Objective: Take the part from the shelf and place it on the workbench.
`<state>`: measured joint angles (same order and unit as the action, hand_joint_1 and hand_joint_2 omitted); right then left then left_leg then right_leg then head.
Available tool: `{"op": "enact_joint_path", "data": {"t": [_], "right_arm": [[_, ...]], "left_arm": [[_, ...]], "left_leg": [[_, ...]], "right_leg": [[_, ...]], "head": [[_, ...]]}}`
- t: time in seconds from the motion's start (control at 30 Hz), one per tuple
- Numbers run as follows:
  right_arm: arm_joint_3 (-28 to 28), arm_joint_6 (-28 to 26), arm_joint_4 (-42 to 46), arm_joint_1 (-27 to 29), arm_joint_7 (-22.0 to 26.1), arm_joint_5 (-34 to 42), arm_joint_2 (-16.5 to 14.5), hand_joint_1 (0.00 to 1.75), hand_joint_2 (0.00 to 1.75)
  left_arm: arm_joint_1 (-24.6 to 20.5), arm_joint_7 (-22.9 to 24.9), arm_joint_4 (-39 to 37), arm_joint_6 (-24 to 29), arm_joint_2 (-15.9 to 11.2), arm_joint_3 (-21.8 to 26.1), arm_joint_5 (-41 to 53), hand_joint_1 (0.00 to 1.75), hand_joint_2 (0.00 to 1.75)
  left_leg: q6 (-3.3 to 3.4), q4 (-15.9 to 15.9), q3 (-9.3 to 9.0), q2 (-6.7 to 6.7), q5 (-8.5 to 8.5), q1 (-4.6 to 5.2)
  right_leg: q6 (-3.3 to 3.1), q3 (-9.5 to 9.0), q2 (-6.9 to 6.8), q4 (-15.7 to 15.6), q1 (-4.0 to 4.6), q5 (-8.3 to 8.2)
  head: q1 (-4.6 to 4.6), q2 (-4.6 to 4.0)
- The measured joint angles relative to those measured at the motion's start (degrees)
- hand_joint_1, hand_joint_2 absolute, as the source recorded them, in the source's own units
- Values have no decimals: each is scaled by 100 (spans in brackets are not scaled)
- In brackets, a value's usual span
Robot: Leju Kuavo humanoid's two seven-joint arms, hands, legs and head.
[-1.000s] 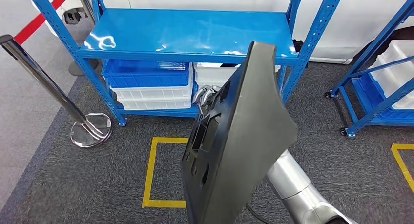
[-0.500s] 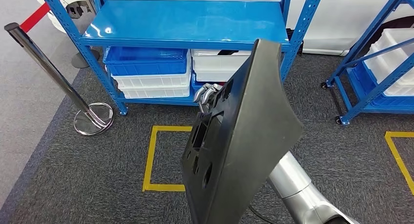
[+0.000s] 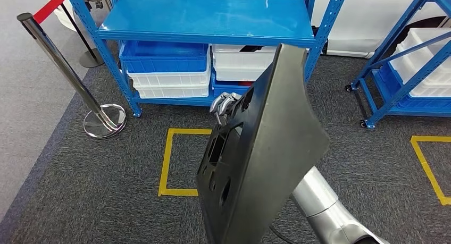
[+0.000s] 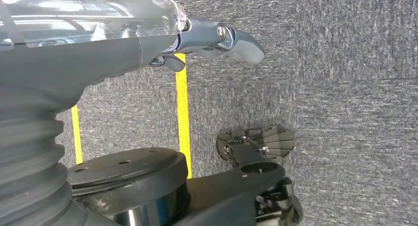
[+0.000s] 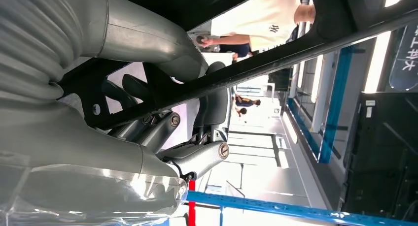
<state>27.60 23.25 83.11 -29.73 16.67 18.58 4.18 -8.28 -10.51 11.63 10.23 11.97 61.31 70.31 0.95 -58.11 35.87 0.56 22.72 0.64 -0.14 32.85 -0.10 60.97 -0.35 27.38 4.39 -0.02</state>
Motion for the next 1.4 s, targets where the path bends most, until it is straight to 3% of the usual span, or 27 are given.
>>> {"op": "enact_joint_path", "data": {"t": [0.03, 0.13, 0.2, 0.27, 0.3, 0.33, 0.37, 0.43, 0.5, 0.53, 0.63, 0.7, 0.73, 0.8, 0.83, 0.87, 0.9, 0.97, 1.03, 1.1, 1.17, 1.2, 1.27, 1.33, 1.37, 1.4], "right_arm": [[-1, 0, 0, -5, 0, 0, -1, 175, 175], [-2, 1, 0, -13, -1, 0, -1, 175, 175], [-2, 1, -1, -19, -1, 0, -5, 175, 175], [-2, 1, -1, -20, -1, 0, -10, 175, 175], [-2, 1, -2, -16, -1, 0, -11, 175, 175], [-2, 1, -2, -13, -1, 0, -11, 175, 175], [-2, 1, -3, -11, -1, 0, -11, 175, 175], [-2, 1, -3, -12, -1, 0, -11, 175, 175], [-1, 8, -2, -14, 10, -2, -11, 175, 175], [-1, 22, -1, -17, 31, -4, -11, 175, 175], [-3, 83, 9, -24, 109, -7, 3, 175, 175], [-12, 93, 17, -25, 126, -7, 27, 175, 175], [-19, 95, 19, -24, 132, -7, 40, 175, 175], [-30, 95, 22, -15, 138, -7, 66, 175, 175], [-33, 95, 24, -10, 140, -7, 77, 175, 175], [-34, 96, 27, -8, 140, -7, 83, 175, 175], [-34, 97, 34, -7, 142, -7, 85, 175, 175], [-34, 101, 59, -14, 143, -7, 85, 175, 175], [-36, 103, 87, -23, 150, -4, 86, 175, 175], [-38, 103, 100, -25, 157, -3, 85, 175, 175], [-39, 103, 106, -32, 159, -3, 79, 175, 175], [-39, 104, 109, -36, 162, -2, 76, 175, 175], [-39, 104, 112, -32, 167, 0, 74, 175, 175], [-39, 104, 112, -20, 166, 0, 74, 175, 175], [-39, 105, 111, -17, 165, 0, 74, 175, 175], [-39, 108, 111, -17, 165, 0, 74, 175, 175]], "left_arm": [[0, 0, -1, 0, 7, 0, 0, 0, 175], [6, 2, -1, 0, 7, 0, 0, 0, 175], [11, 2, -1, 2, 6, 0, 1, 0, 175], [14, 2, -1, 2, 6, 0, -1, 0, 175], [14, 2, -1, 2, 4, 0, -1, 0, 175], [15, 2, -1, 2, 3, 0, -2, 0, 175], [14, 2, -1, 2, 1, 0, -2, 0, 175], [7, 2, -1, 2, 0, 0, -1, 0, 175], [-5, -2, -1, 18, -3, -1, 17, 0, 175], [-9, -5, -1, 40, -4, -2, 39, 0, 175], [-13, -8, -1, 103, -14, -8, 110, 0, 175], [-18, -1, -1, 106, -20, -10, 125, 0, 175], [-20, 1, -1, 106, -22, -10, 128, 0, 175], [-21, 2, -1, 107, -27, -11, 127, 0, 175], [-20, 2, -1, 107, -27, -11, 122, 0, 175], [-20, 2, -1, 107, -27, -11, 117, 0, 175], [-21, 2, -1, 107, -27, -11, 111, 0, 175], [-29, -2, -1, 107, -22, -10, 100, 0, 175], [-40, -9, -1, 111, -17, -9, 92, 0, 175], [-41, -14, -1, 116, -19, -9, 90, 0, 175], [-34, -15, -1, 119, -23, -10, 90, 0, 175], [-33, -15, -1, 120, -26, -10, 90, 0, 175], [-39, -15, -1, 120, -27, -10, 90, 0, 175], [-37, -15, -1, 120, -28, -9, 90, 0, 175], [-31, -15, -1, 120, -29, -9, 90, 0, 175], [-27, -15, -1, 120, -31, -9, 90, 0, 175]], "left_leg": [[-34, -6, 25, 2, -34, -8], [-133, -14, 73, -8, -40, -19], [-200, -351, 197, -24, 320, -41], [-279, -1065, 392, -31, 817, -98], [-317, -1386, 454, -30, 956, -129], [-354, -1543, 435, -30, 962, -158], [-390, -1486, 314, -30, 853, -186], [-457, -797, -199, -32, 573, -239], [-424, -66, -655, -36, 540, -226], [-377, 99, -735, -45, 586, -204], [-192, 142, -675, -90, 498, -167], [-77, 167, -599, -117, 375, -171], [-40, 164, -542, -134, 318, -165], [-6, 144, -401, -187, 223, -131], [-4, 131, -327, -228, 175, -112], [-7, 116, -264, -272, 135, -97], [-17, 95, -205, -324, 99, -85], [-51, 36, -100, -419, 48, -72], [-107, -14, -11, -500, 6, -78], [-180, -9, 43, -598, -51, -87], [-247, -99, 110, -530, 11, -85], [-283, -278, 192, -421, 144, -85], [-358, -964, 459, -186, 576, -111], [-417, -1567, 654, -121, 855, -145], [-436, -1586, 604, -104, 847, -157], [-445, -1383, 437, -78, 748, -166]], "right_leg": [[-22, -79, -2, -155, 21, 37], [-74, -48, -28, -281, -4, -92], [-120, 25, -57, -339, -50, -207], [-133, 147, -65, -341, -54, -309], [-121, 212, -67, -338, -59, -359], [-103, 278, -69, -331, -70, -407], [-78, 342, -70, -318, -88, -450], [-8, 461, -67, -276, -131, -526], [73, 525, -81, -246, -147, -593], [117, 535, -91, -249, -147, -631], [247, 554, -119, -278, -163, -701], [272, 691, -93, 29, -171, -418], [265, 826, -68, 391, -165, -155], [256, 1076, -32, 1166, -142, 282], [245, 1094, -21, 1372, -129, 374], [226, 996, -9, 1336, -120, 356], [196, 771, 20, 1061, -110, 253], [114, 239, 241, 266, -91, 76], [52, -1, 405, -147, -62, 22], [4, 14, 324, -166, -41, -16], [-67, 25, 181, -207, -64, -76], [-100, 35, 101, -230, -81, -104], [-134, 79, -57, -239, -78, -143], [-130, 139, -215, -233, -75, -177], [-121, 164, -292, -230, -76, -195], [-110, 183, -367, -227, -79, -210]], "head": [[-1, 0], [-2, 0], [-1, 0], [-1, 0], [-1, 0], [0, 0], [0, 0], [0, 0], [-1, 0], [-1, 0], [-2, 0], [-2, 0], [-2, 0], [-2, 0], [-2, 0], [-2, 0], [-2, 0], [-2, 0], [-1, 0], [-3, 0], [-5, 0], [-5, 0], [-4, 0], [-4, 0], [-4, 0], [-4, 0]]}}
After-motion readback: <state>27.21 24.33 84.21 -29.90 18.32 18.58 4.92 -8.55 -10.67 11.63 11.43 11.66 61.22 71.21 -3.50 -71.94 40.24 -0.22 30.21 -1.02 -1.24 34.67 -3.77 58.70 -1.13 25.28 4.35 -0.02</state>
